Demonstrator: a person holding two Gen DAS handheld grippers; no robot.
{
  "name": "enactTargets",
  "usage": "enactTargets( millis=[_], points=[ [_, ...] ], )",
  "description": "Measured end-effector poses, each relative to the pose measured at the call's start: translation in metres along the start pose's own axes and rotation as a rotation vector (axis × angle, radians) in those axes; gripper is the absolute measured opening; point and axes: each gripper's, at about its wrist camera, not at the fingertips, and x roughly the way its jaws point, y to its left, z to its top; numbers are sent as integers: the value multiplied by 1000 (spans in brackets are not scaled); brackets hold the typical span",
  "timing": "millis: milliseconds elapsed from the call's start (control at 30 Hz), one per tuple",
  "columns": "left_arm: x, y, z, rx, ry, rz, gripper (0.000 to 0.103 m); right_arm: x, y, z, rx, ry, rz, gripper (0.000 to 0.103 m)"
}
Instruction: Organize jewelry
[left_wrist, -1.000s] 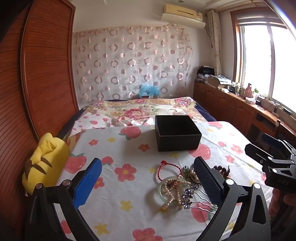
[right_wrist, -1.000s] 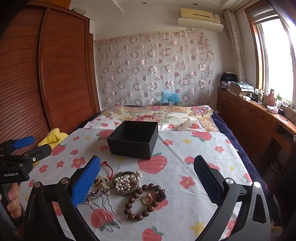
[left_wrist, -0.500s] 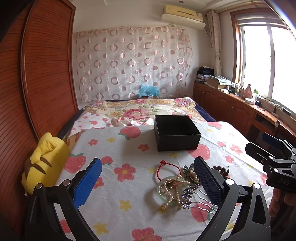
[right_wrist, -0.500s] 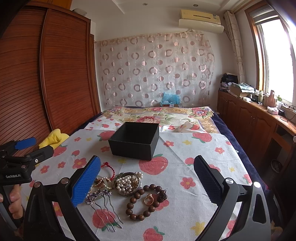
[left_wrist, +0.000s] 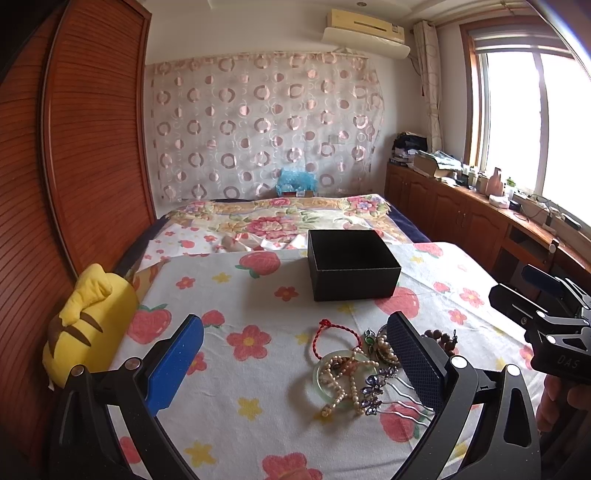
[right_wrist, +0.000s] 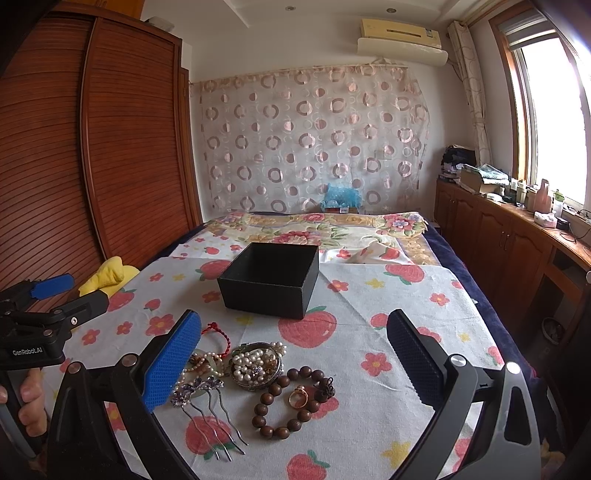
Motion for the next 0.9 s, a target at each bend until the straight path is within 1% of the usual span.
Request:
enactTargets(
  millis=[900],
  points=[
    [2, 0, -1, -2, -2, -3, 96, 0, 1, 1, 1, -1, 2, 101]
  ],
)
